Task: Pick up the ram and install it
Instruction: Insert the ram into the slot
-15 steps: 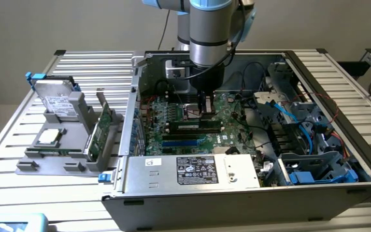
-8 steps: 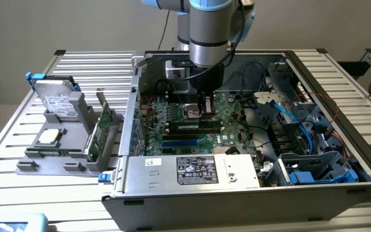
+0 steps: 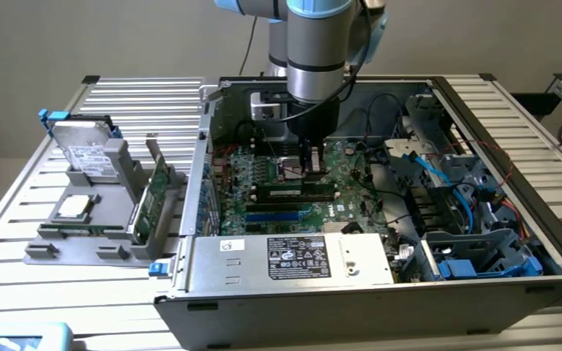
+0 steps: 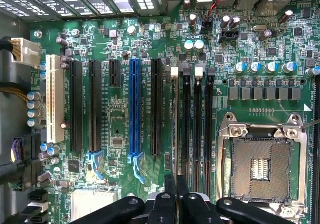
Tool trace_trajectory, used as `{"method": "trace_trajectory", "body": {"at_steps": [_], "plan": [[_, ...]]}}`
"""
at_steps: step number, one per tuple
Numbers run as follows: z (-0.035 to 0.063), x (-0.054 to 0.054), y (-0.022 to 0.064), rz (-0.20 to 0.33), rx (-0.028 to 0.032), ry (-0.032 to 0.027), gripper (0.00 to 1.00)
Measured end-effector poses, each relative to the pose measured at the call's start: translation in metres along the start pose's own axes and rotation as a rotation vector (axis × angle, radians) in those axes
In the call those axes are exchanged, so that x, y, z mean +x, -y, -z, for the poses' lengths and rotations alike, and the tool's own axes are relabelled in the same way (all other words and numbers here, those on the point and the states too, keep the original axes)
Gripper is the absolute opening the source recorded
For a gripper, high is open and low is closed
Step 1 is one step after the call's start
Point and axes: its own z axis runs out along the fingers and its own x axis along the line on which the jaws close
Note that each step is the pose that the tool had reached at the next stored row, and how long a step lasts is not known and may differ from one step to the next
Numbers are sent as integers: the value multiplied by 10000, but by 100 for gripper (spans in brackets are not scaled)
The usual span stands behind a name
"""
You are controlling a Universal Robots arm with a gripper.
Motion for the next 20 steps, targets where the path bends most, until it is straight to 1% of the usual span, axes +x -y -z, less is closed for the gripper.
{"method": "trace_trajectory", "body": {"at_steps": [4, 5, 8, 14, 18, 20], "plan": [[-1, 0, 0, 0, 4, 3, 14], [-1, 0, 0, 0, 4, 4, 20], [12, 1, 0, -1, 4, 3, 20], [83, 11, 3, -1, 3, 1, 20], [142, 19, 21, -1, 3, 1, 20], [154, 20, 32, 0, 0, 2, 20]]}}
